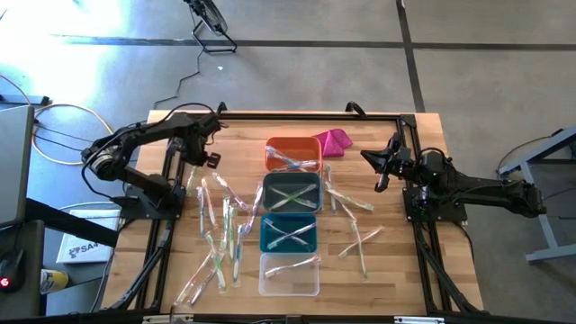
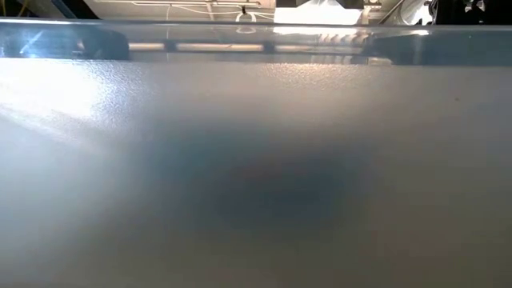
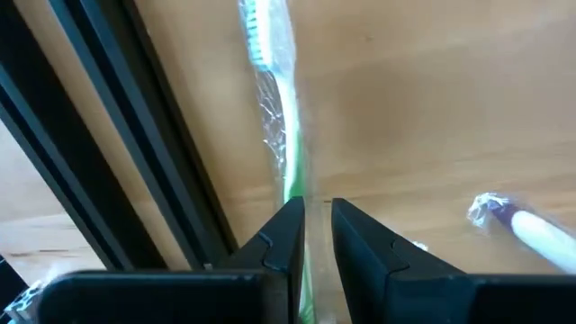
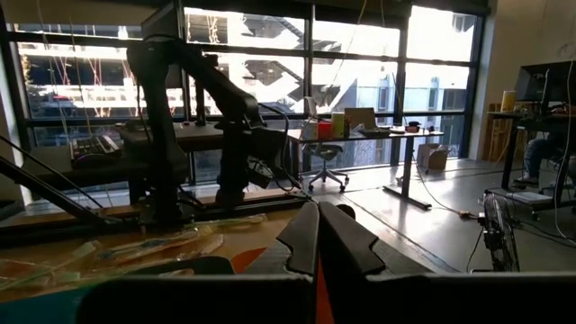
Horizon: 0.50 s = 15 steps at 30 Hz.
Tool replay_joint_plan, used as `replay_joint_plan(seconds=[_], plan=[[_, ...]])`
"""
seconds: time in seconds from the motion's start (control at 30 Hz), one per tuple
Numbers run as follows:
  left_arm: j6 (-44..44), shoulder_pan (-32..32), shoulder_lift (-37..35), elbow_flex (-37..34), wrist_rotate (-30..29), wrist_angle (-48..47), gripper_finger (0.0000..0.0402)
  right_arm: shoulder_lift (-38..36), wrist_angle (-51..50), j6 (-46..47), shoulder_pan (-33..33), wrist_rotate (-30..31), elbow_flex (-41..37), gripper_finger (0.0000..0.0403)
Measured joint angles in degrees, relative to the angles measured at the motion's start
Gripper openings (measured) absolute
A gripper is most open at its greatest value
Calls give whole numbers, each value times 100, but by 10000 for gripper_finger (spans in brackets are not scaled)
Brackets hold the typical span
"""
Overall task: Pick & Place Toothbrushes
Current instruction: Put the green toothbrush into the green bin
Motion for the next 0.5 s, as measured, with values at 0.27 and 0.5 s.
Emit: replay_joint_plan(seconds=[0.27,0.5], plan=[[121,124,0,0,-162,86,53,-1,0,-105,0,0,0,4],[121,124,0,0,-183,339,70,-2,0,-107,0,-1,0,4]])
